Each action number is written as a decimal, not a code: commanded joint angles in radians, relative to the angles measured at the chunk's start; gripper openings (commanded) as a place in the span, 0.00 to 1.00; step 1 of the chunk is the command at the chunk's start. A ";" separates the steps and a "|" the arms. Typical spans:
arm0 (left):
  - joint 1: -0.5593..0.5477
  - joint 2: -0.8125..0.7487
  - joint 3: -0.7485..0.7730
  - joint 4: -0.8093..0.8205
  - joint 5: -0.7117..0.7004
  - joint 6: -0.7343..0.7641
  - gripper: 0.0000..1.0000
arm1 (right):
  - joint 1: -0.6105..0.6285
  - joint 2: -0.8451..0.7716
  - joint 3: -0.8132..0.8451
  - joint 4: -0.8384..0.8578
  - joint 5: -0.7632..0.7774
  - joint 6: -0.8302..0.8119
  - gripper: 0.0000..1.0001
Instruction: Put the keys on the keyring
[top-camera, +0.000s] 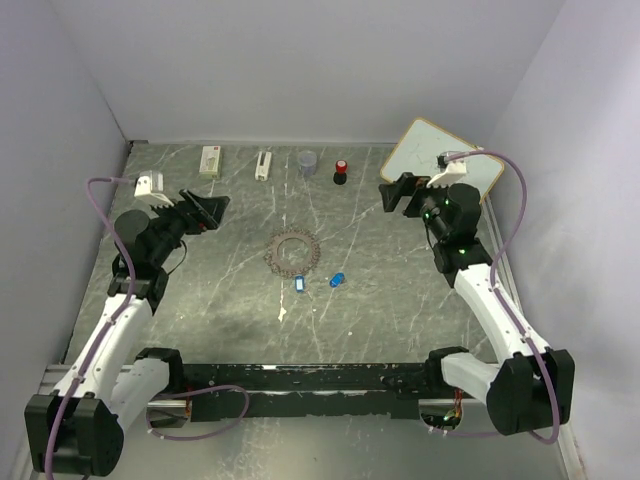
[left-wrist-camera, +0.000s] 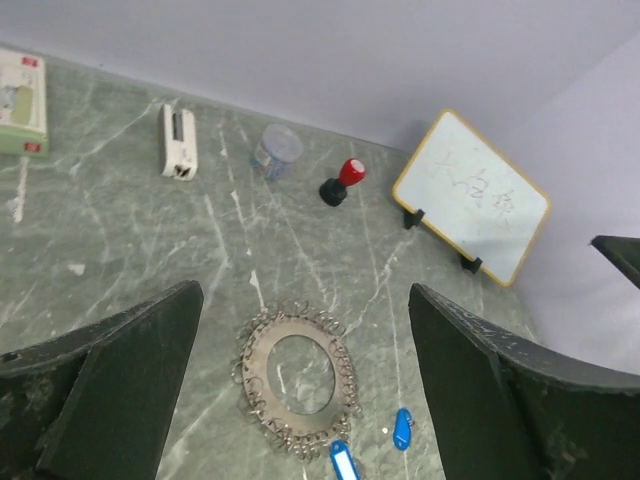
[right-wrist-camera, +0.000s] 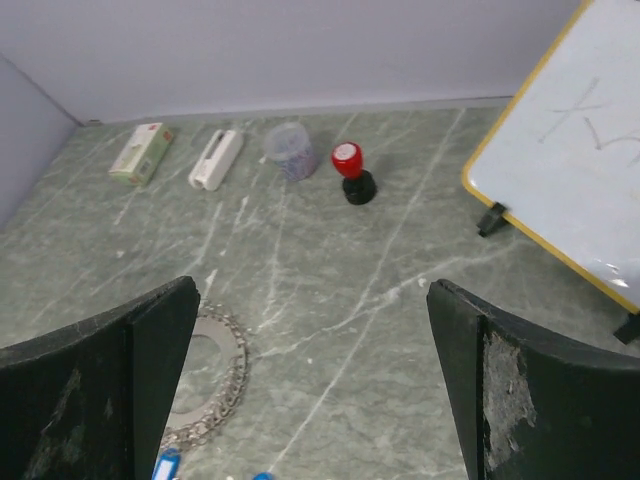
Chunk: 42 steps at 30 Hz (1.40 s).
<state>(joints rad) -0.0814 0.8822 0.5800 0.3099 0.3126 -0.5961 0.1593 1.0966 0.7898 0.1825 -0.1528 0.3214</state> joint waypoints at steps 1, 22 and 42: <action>-0.001 -0.010 0.069 -0.143 -0.086 0.006 0.98 | 0.005 0.012 -0.016 0.049 -0.209 0.031 1.00; -0.001 -0.055 0.066 -0.168 -0.047 0.070 0.99 | 0.038 0.017 0.023 -0.021 -0.178 0.062 1.00; -0.006 -0.025 0.062 -0.140 0.011 0.071 1.00 | 0.039 -0.070 -0.006 -0.069 -0.057 0.013 1.00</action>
<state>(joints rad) -0.0822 0.8581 0.6277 0.1524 0.2989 -0.5316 0.1940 1.0447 0.7853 0.1215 -0.2417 0.3508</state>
